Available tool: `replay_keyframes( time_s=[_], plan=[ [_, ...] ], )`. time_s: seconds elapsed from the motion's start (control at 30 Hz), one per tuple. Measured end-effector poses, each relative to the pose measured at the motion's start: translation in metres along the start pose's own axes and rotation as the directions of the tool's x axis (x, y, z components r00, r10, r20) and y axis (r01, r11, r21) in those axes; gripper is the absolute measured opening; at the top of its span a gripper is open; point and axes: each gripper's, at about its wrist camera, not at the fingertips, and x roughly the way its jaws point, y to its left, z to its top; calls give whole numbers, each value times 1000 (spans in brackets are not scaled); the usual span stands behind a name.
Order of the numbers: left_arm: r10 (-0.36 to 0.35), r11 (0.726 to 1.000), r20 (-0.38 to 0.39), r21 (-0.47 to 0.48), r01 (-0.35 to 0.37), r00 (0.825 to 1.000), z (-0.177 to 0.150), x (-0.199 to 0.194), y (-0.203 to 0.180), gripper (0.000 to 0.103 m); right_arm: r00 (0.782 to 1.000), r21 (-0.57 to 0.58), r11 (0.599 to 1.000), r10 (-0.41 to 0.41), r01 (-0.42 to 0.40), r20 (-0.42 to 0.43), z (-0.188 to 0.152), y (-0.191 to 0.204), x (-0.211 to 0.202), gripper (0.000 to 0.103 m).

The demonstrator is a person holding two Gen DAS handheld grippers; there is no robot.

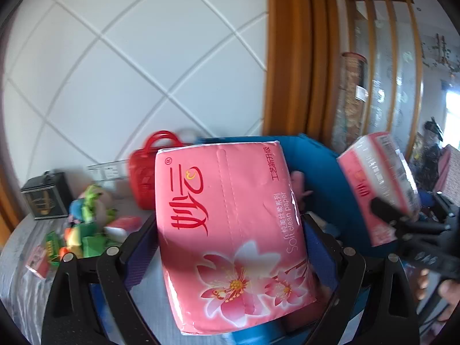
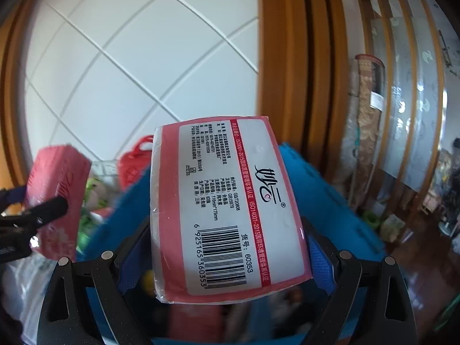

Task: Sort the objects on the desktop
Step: 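Carry both tissue packs over the blue crate and open both grippers to drop them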

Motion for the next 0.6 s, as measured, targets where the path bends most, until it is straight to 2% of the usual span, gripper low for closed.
replay_keyframes(
  time_s=[0.1, 0.27, 0.43, 0.6],
  plan=[
    [-52, 999, -37, 11, 52, 998, 6, 20, -40, 93, 1000, 4, 1000, -21, 21, -22, -5, -25, 12, 94],
    [-49, 997, -116, 59, 56, 992, 1, 51, -85, 93, 996, 19, 999, -37, 39, -77, -19, -55, 28, 94],
    [-15, 998, -190, 58, 27, 982, -9, 72, -101, 93, 992, 21, 999, -27, 29, -120, -30, -76, 43, 94],
    [17, 998, -224, 56, -5, 974, -16, 79, -102, 94, 992, 18, 1000, -14, 16, -129, -36, -79, 46, 95]
  ],
)
